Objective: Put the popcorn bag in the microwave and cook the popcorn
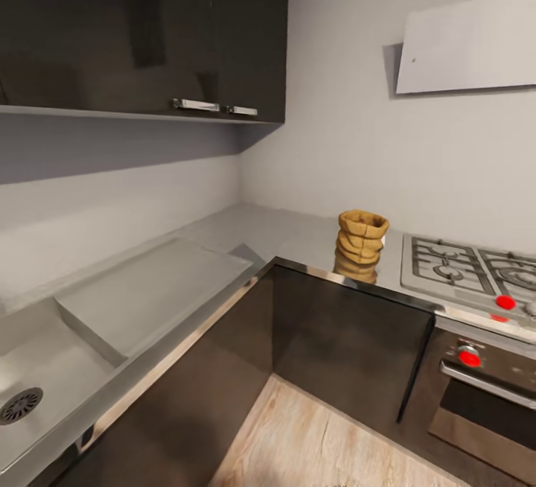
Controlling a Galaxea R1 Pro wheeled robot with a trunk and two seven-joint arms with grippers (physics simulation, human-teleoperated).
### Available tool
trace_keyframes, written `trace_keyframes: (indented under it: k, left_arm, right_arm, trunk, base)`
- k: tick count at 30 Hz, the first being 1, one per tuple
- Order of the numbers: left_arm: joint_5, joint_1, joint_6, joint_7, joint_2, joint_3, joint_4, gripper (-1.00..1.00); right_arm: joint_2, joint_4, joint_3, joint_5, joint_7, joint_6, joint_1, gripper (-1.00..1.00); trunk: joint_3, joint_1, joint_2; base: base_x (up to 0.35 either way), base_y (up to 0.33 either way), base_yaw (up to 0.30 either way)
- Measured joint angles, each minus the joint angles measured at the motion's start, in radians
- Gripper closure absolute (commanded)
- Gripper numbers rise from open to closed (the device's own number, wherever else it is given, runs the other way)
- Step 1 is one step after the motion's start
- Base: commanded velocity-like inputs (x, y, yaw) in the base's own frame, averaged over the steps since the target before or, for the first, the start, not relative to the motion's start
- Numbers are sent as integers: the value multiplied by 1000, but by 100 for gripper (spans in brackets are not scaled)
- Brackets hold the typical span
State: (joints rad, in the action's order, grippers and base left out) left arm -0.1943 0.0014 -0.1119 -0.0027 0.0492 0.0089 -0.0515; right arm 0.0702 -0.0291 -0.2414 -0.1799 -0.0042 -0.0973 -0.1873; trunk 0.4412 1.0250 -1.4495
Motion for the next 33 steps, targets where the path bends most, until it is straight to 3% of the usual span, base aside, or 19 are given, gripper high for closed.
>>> trace_keyframes:
  k: [33]
  left_arm:
    - [-1, 0, 1, 1, -2, 0, 0, -100]
  right_arm:
    - [1, 0, 0, 1, 0, 2, 0, -100]
  trunk:
    - [-2, 0, 0]
  base:
    - [0, 0, -289]
